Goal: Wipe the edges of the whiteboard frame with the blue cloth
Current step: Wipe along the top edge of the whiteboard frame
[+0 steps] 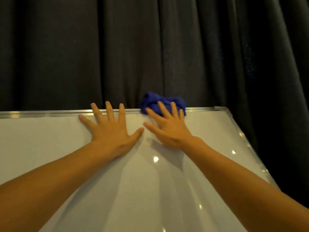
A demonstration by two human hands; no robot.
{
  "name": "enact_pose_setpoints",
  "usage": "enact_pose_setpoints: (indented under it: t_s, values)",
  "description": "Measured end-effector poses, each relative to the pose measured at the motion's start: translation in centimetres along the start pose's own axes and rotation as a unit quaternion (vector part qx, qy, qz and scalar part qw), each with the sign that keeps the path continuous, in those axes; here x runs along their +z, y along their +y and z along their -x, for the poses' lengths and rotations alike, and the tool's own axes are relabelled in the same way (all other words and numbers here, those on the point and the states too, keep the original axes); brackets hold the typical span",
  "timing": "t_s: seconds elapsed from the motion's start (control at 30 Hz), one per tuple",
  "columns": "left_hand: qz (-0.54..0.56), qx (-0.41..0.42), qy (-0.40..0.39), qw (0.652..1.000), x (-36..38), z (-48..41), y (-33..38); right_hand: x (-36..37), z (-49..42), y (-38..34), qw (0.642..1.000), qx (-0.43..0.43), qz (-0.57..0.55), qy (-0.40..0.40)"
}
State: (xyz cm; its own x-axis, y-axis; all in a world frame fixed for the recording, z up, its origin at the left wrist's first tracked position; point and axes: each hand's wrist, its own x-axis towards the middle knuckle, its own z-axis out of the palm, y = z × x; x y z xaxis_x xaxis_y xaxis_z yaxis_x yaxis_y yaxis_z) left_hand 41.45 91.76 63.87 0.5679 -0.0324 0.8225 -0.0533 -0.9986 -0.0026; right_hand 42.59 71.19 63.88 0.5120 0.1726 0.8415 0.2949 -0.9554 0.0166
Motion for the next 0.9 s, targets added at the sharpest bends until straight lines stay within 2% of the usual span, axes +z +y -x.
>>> enact_pose_setpoints:
  t_s: [0.1,0.17,0.23,0.3,0.4,0.47,0.6,0.77,0.9]
  values:
    - [-0.007,0.006,-0.006,1.000,0.1,-0.3,2.7,0.2,-0.3,1.5,0.997,-0.074,0.024,0.020]
    - [0.007,0.028,-0.003,1.000,0.5,0.0,3.2,-1.0,-0.1,5.8,0.998,-0.023,0.039,0.032]
    - [0.016,0.050,-0.007,0.999,1.0,0.5,4.6,-2.0,0.7,10.2,0.996,0.076,0.039,0.026]
    - [0.012,0.059,-0.006,0.998,1.4,0.5,6.5,-2.0,0.8,10.8,0.995,0.102,0.016,0.018]
    - [0.001,0.037,-0.016,0.999,1.3,-0.3,9.5,-0.6,0.2,8.8,1.000,-0.006,-0.012,-0.017]
    - [0.003,0.049,-0.009,0.999,1.5,-0.7,10.7,-1.1,0.3,10.3,0.999,-0.036,0.015,-0.010]
    - [0.004,0.134,-0.008,0.991,2.5,-0.3,14.2,-3.1,2.0,17.4,0.996,0.084,0.034,0.022]
    - [-0.016,0.142,0.020,0.990,3.7,-0.4,19.1,-3.6,2.8,18.5,0.988,0.138,0.024,0.057]
    - [-0.002,0.202,0.030,0.979,4.3,-0.6,21.4,-4.2,3.9,19.3,0.979,0.184,0.005,0.081]
